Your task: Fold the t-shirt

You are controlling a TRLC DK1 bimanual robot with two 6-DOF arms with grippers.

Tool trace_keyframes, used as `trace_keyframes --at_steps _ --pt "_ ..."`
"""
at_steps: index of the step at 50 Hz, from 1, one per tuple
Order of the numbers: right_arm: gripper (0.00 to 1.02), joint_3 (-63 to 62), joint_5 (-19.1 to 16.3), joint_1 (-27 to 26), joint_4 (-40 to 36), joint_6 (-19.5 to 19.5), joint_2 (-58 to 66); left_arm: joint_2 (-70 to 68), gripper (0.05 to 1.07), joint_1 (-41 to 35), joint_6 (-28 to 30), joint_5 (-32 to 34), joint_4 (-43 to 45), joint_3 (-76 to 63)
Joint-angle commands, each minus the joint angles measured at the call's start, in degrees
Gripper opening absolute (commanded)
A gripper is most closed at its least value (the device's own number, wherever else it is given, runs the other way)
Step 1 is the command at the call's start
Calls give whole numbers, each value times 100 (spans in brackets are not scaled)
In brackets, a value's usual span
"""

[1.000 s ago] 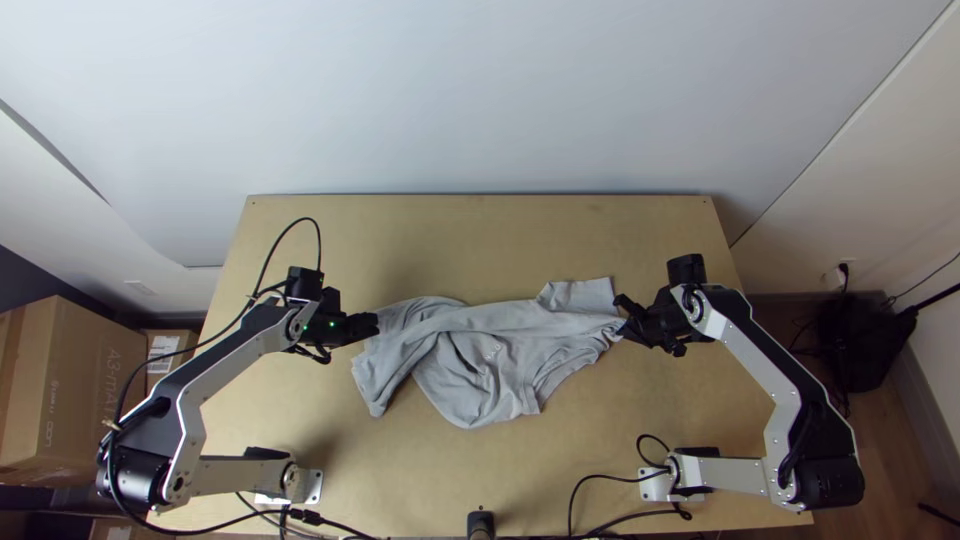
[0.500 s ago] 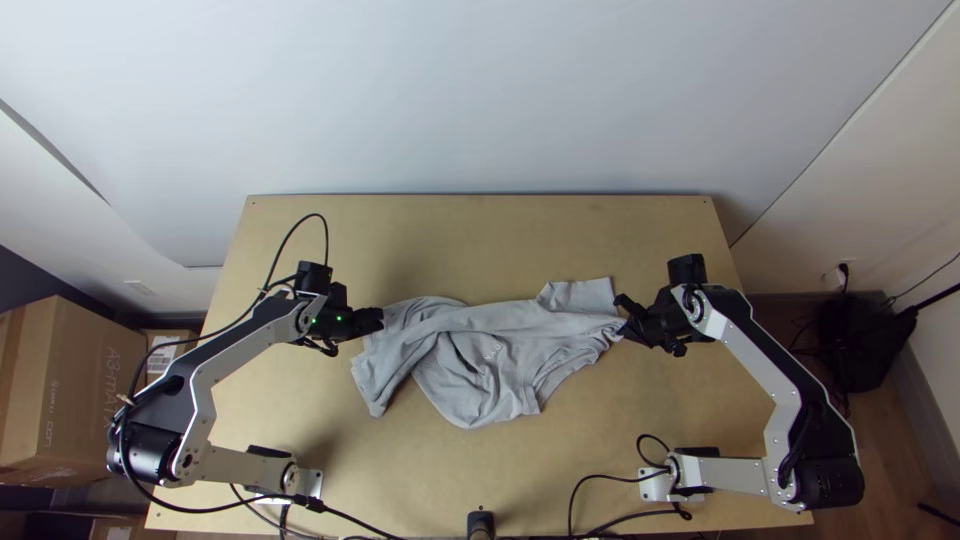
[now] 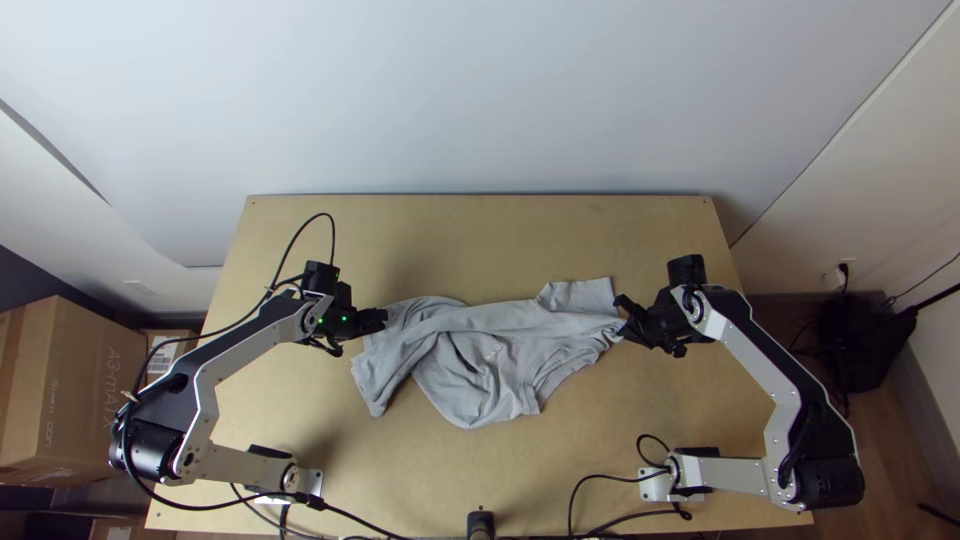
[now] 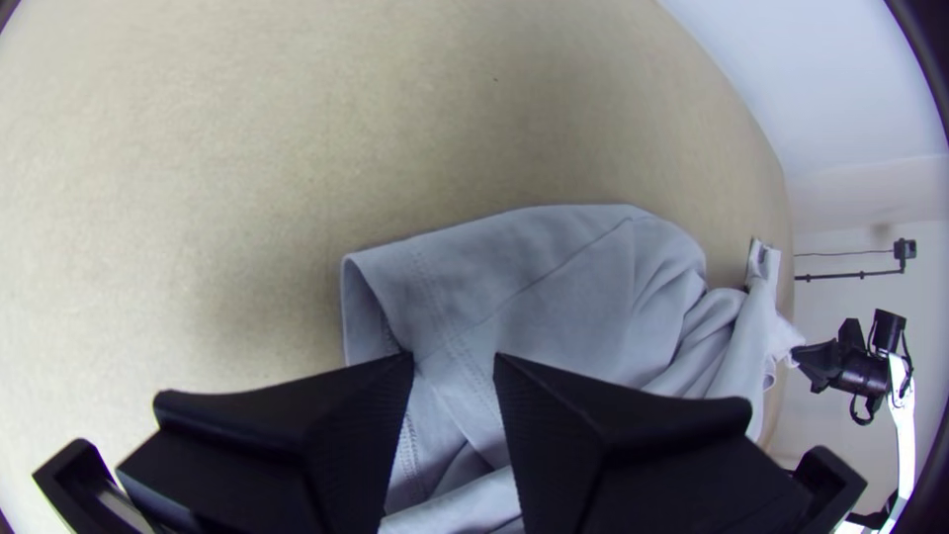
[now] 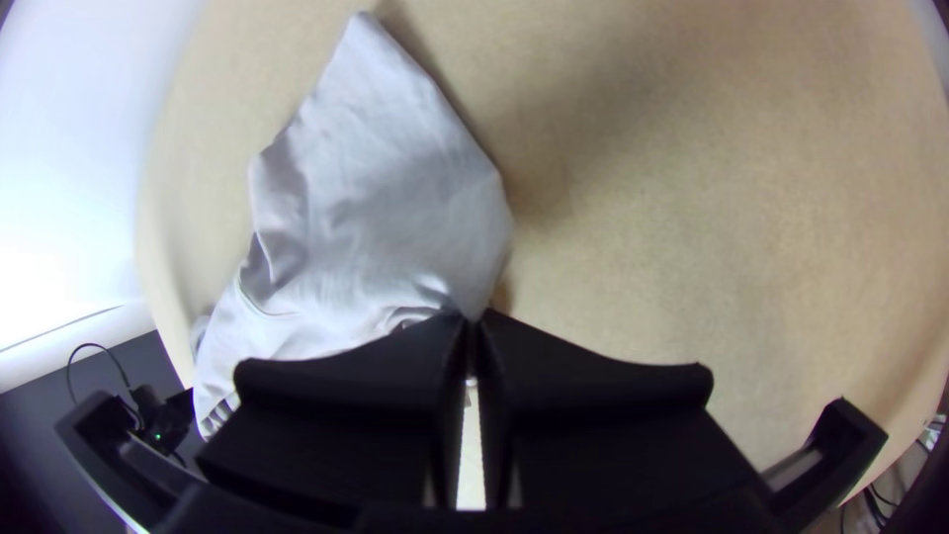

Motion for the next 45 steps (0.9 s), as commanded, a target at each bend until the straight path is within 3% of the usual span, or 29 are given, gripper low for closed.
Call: trace_keyframes --at_steps 1,13,23,37,42,45 --pt "2 -152 0 31 -17 112 -24 184 50 -59 66 -219 6 -17" --pt "2 -161 0 48 -26 121 -50 368 50 -182 75 -403 103 18" --pt "2 -187 9 48 -26 121 -85 289 21 -279 57 -570 226 -52" --pt "2 -205 9 31 18 112 -94 -53 20 -174 119 -579 182 -70" --pt "2 -56 9 -4 18 112 -121 -405 8 -33 163 -588 182 1" --pt "2 120 26 -39 18 112 -200 -625 8 99 189 -588 129 124"
